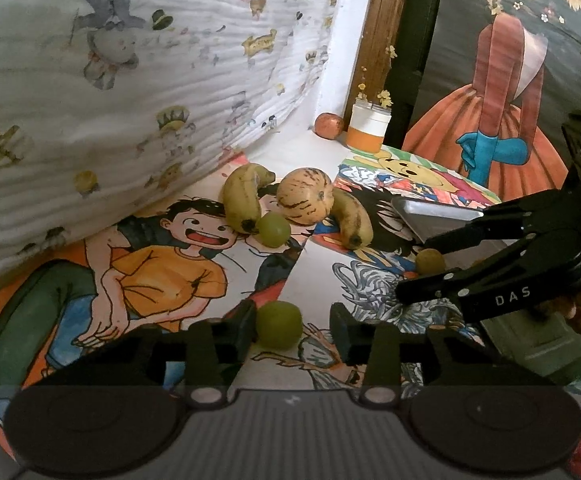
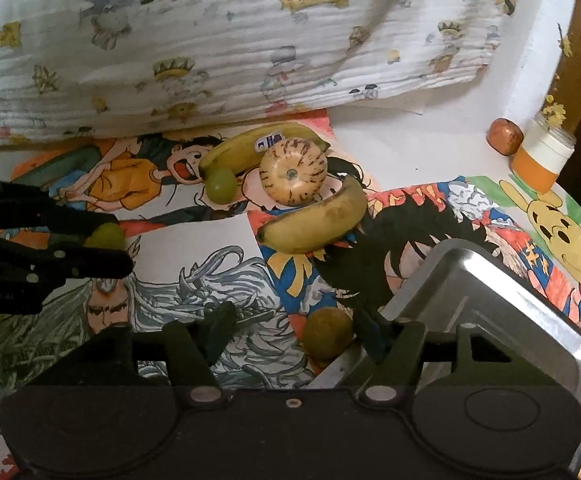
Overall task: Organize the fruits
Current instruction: 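Move left tool to a green grape while right tool approaches a small brown round fruit, then close left tool on the green grape while right tool closes on the brown fruit, then carry the grape and brown fruit over the metal tray with both tools, then open both tools to drop the grape and brown fruit onto the tray, then lift both open tools away from the tray, then move left tool to one yellow banana while right tool approaches the other banana, then close left tool on its banana while right tool closes on the other banana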
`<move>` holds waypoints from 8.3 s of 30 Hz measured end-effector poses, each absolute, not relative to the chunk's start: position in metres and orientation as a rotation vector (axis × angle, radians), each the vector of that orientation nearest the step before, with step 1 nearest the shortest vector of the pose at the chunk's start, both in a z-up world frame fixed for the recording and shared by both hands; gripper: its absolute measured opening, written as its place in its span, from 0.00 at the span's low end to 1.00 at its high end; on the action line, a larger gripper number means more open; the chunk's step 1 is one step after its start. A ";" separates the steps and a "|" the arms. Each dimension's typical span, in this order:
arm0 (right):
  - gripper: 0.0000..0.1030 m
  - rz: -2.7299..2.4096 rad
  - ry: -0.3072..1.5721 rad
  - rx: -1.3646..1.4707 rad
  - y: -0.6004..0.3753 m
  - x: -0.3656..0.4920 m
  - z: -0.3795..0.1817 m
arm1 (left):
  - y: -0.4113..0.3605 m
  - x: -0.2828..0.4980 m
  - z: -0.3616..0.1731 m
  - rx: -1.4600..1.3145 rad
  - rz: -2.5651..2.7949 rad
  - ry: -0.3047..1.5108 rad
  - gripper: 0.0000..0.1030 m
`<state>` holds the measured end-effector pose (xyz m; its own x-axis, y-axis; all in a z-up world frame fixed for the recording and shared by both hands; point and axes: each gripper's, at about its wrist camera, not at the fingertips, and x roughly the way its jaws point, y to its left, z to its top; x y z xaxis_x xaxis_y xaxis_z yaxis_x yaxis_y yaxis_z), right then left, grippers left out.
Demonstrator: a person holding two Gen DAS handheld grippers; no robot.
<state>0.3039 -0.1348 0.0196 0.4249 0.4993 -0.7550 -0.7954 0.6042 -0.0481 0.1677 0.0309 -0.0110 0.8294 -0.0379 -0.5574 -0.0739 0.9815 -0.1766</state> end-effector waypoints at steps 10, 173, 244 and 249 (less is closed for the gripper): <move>0.54 0.865 0.777 -0.373 -0.138 0.297 0.023 | 0.031 0.168 -0.011 -0.199 0.017 0.595 0.43; 0.99 0.421 0.727 -0.080 -0.204 0.058 0.026 | 0.007 0.050 0.008 -0.255 0.065 0.676 1.00; 0.57 0.727 0.967 -0.200 -0.093 0.391 0.013 | 0.084 0.308 -0.003 -0.168 0.066 0.709 0.40; 0.51 0.711 0.987 -0.149 -0.094 0.391 0.012 | 0.084 0.309 -0.001 -0.187 0.066 0.724 0.35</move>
